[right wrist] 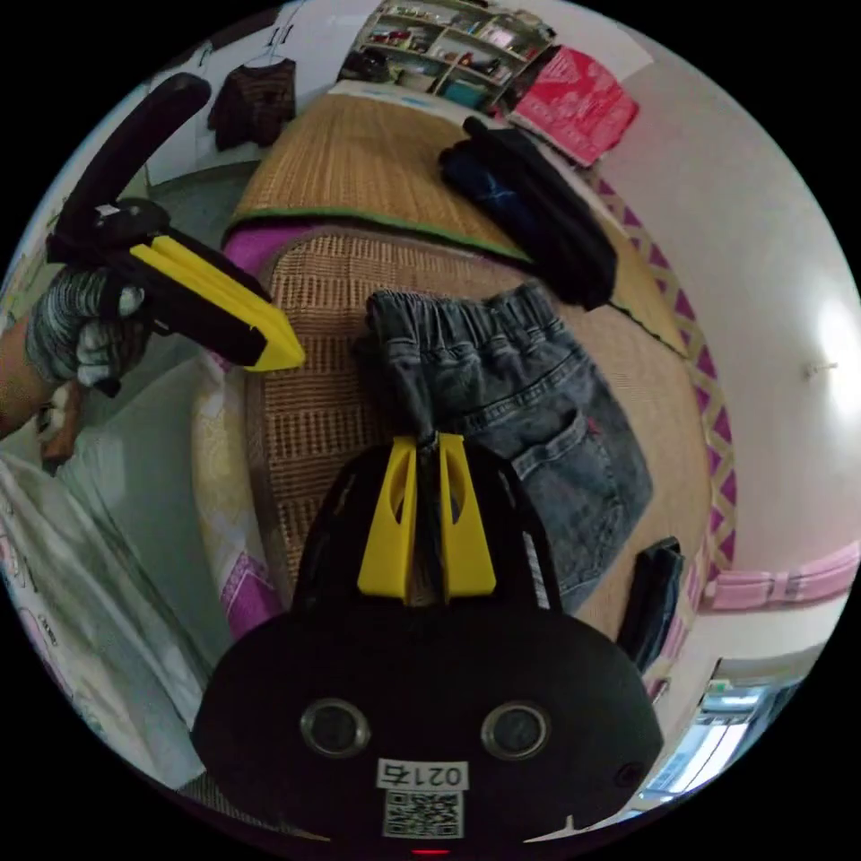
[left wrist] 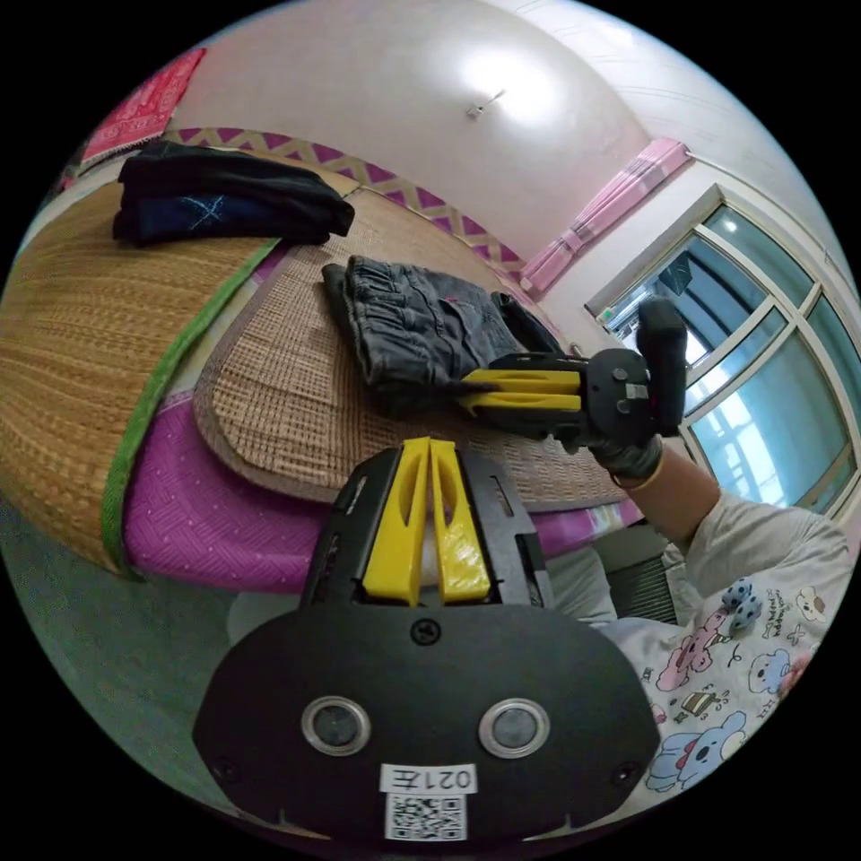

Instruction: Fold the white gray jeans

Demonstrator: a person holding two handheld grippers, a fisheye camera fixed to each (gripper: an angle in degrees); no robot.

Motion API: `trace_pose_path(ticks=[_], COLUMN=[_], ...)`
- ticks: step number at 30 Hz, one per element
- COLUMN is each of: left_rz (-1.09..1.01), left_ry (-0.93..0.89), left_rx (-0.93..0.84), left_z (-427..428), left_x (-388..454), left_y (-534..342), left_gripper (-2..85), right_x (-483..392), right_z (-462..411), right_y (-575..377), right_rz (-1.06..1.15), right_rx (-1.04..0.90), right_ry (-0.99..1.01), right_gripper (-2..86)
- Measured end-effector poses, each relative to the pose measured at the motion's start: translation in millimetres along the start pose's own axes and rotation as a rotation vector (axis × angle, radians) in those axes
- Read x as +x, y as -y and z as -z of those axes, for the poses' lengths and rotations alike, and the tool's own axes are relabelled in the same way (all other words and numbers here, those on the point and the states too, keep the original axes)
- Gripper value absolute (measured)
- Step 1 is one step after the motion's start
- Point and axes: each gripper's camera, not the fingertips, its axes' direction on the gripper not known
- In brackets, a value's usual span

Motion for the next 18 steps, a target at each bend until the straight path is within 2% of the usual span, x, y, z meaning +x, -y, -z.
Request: trace_pose_path(ticks=[3,6,9,14,18], left_rz=[0.022,0.059,0.102,0.136,0.135], left_ry=[0.02,0.03,0.022,0.012,0.035], left_rx=[0.024,0.089,0.118,0.135,0.144], left_z=[7,16,17,9,-6], left_x=[-5,-14,-24,-29,-29], left_y=[-2,3,12,27,48], left_gripper=[-1.0,-1.0,-0.9,-0.5,3.6], right_x=[12,18,9,30,111], right_z=[27,46,42,19,44], right_y=[-18,-29,-28,-32,-88], right_rz=[-0.113,-0.123,-0.065,-0.124,-0.39], right_rx=[0.104,0.203,0.197,0.134,0.276], right_ry=[0.058,0.12,0.064,0.061,0.361], right_gripper=[7.9,11.3,11.8,8.4,4.7])
